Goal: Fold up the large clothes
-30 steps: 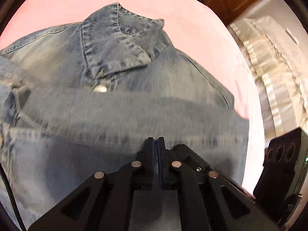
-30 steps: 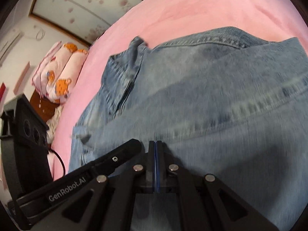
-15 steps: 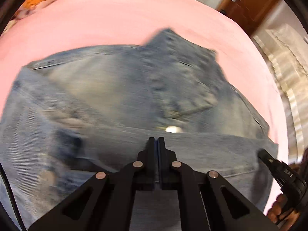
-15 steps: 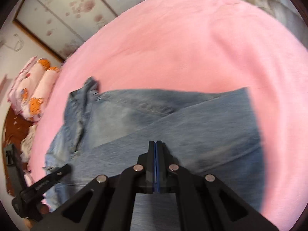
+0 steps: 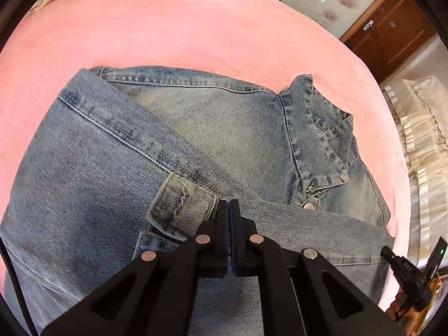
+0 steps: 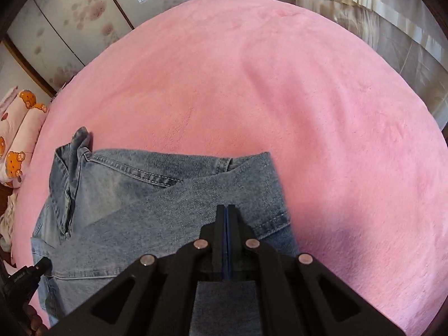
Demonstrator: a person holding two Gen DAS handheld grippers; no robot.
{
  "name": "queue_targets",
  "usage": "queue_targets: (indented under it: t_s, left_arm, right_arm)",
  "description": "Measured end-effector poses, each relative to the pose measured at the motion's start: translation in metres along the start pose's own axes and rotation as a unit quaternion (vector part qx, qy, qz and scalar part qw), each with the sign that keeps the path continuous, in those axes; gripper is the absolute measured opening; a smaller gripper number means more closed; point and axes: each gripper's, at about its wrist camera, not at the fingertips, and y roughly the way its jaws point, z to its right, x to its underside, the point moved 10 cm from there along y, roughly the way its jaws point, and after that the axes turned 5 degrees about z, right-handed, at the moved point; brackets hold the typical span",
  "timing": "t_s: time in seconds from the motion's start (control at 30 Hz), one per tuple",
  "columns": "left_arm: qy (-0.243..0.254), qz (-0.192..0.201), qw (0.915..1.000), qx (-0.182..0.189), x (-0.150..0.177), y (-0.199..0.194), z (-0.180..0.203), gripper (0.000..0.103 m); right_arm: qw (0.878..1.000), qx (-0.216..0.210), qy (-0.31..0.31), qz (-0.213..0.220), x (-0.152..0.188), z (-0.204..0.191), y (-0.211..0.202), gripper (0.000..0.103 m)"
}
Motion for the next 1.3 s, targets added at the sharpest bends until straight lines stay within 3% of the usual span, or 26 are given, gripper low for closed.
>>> queue_targets:
  t_s: [0.27,0.5,0.7,0.9,1.1,1.27,1.3]
  left_arm:
    - [0.008,0.017,0.9998,-0.004,-0.014,-0.028,-0.005,0.001]
    - [0.037,0.012,0.9992,0.013,-0.011,-0.055,-0.007,0.003]
    - [0.062,-0.039,0.9973,-0.002,0.021,-0.08,-0.026,0.005]
    - [0.105,-0.067,0.9922,-0.007,0.055,-0.117,-0.052,0.006]
    - [0.108,-0.067,0.9918,-0.017,0.088,-0.169,-0.09,0.022]
    - [0.088,-0.084,0.9921,-0.03,0.117,-0.203,-0.123,0.032]
    - [0.081,-0.085,0.9923,-0.038,0.126,-0.211,-0.132,0.041]
  right_arm:
    - [0.999,-0.006,0.031,0.004,0.001,-0.002,-0.017,0.0]
    - [0.999,-0.007,0.039,0.029,0.011,-0.009,-0.076,0.0]
    - [0.998,-0.002,0.041,0.04,0.054,-0.015,-0.14,0.0]
    - [0.996,-0.003,0.084,0.013,0.114,-0.024,-0.18,0.0]
    - [0.994,-0.012,0.105,-0.011,0.175,-0.033,-0.216,0.002]
    - [0.995,-0.008,0.096,-0.024,0.208,-0.032,-0.244,0.027]
    - [0.995,-0.008,0.095,-0.023,0.212,-0.03,-0.249,0.029]
